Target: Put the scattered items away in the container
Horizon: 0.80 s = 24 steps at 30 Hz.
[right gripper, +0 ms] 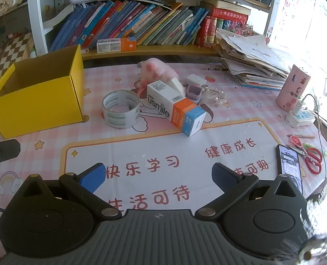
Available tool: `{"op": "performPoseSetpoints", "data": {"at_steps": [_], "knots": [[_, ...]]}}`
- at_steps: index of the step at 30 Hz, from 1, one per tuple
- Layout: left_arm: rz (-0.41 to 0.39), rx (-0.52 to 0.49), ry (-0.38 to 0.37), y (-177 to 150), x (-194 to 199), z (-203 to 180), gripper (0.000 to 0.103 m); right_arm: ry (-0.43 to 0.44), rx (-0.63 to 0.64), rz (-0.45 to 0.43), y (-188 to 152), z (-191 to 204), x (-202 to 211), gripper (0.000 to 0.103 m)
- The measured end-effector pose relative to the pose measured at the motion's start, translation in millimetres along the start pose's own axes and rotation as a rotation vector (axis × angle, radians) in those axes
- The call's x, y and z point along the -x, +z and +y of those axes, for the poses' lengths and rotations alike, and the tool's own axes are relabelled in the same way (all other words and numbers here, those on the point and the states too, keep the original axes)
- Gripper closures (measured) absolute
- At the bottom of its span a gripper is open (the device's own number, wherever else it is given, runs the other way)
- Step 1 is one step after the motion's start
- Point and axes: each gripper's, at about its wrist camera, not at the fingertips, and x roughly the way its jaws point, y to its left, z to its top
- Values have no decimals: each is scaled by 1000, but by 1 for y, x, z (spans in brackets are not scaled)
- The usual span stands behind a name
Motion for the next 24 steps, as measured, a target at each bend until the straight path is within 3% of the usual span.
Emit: {"op": "performPoseSetpoints", "data": {"at_steps": [24], "knots": [[18,25,-9,-10,-6,3,0,-3,12,8,2,6,0,0]]}}
